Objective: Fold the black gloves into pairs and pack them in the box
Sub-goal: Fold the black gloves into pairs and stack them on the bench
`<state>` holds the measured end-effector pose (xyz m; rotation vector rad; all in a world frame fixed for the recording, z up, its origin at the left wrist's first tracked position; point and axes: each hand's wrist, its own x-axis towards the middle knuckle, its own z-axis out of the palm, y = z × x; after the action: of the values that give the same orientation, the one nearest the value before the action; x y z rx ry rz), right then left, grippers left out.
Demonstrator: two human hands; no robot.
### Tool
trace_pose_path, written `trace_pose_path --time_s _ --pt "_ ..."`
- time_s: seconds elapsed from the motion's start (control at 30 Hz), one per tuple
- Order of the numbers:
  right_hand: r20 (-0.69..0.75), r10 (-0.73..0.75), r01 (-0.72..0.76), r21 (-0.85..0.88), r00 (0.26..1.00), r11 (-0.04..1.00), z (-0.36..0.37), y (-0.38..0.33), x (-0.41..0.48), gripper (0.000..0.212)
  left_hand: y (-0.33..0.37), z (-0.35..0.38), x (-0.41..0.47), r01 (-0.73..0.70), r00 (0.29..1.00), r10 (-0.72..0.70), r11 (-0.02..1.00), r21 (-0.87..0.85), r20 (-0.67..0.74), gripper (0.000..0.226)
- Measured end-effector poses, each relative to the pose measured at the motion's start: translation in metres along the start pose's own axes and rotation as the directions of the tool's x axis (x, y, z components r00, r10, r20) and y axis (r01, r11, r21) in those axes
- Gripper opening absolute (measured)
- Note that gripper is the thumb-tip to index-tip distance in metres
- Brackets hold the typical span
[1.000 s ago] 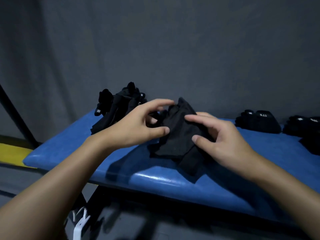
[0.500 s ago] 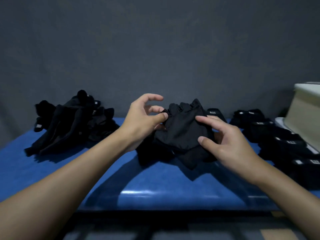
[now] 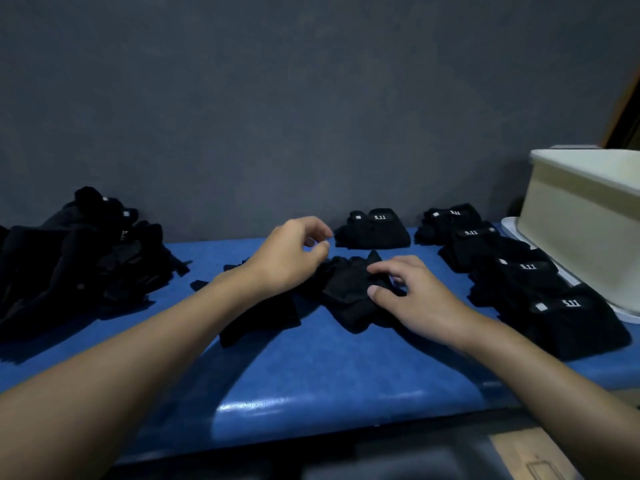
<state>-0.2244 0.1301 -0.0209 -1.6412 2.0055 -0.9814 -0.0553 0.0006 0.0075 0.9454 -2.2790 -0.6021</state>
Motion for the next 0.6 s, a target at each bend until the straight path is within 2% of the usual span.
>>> trace_pose_path --time_s 0.13,0.23,0.37,0.6 --pt "-0.043 -0.076 0.076 -0.004 0.996 0.997 -0.002 0.001 0.000 0.028 0.008 0.002 -0.022 -0.148 0.982 0.134 0.983 0.104 0.132 0.021" --pt "-0.001 -0.067 0.066 -0.087 0.998 0.994 -0.001 0.003 -0.001 0.039 0.008 0.004 -0.028 -0.156 0.954 0.085 0.959 0.236 0.287 0.041" --pt "0.117 -0.013 0.049 -0.312 0.993 0.949 -0.002 0.001 -0.005 0.058 0.003 0.009 -0.031 -0.217 0.925 0.070 0.904 0.369 0.373 0.064" --pt "0.206 0.099 -0.031 -0.308 0.974 0.951 -0.007 -0.002 -0.007 0.075 0.006 0.007 -0.030 -0.240 0.897 0.028 0.869 0.434 0.440 0.075"
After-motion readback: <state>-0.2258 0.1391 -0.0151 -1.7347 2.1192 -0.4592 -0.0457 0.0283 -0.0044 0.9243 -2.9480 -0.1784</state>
